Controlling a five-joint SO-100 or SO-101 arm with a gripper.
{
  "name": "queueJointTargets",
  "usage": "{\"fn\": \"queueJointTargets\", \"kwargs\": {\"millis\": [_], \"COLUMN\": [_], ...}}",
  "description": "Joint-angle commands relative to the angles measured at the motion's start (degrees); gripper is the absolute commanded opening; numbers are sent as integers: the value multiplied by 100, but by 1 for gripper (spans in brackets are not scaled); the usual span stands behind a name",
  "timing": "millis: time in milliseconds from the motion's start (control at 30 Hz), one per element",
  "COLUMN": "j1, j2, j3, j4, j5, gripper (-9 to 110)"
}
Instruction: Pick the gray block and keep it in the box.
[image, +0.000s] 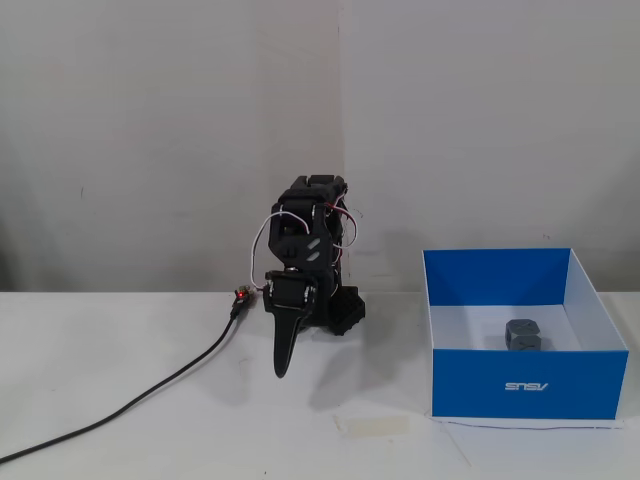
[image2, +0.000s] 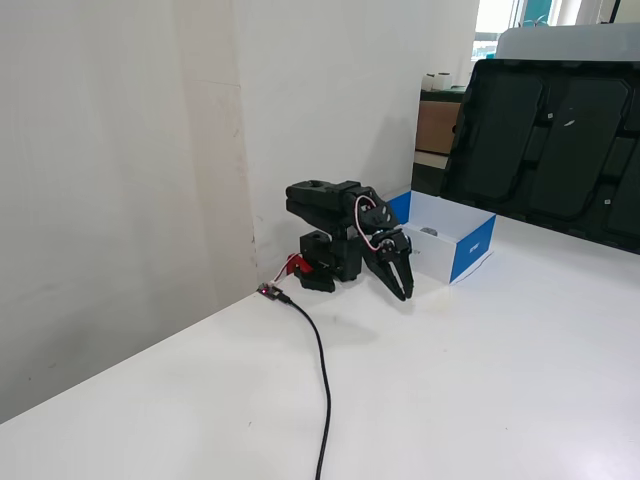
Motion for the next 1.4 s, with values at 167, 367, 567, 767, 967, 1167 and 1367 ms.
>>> {"fn": "queueJointTargets", "kwargs": {"millis": [167,367,567,767,967,1167,1367], "j1": [62,149,123,114,220,229,229], "j2": [2505,2479,2522,2522,2531,2531,2531], "j3": [686,773,870,870,879,879,879], "j4": [976,976,958,958,967,967,967], "j5": [-35,-53,-79,-79,-18,-9,-9], "gripper": [0,0,0,0,0,0,0]}}
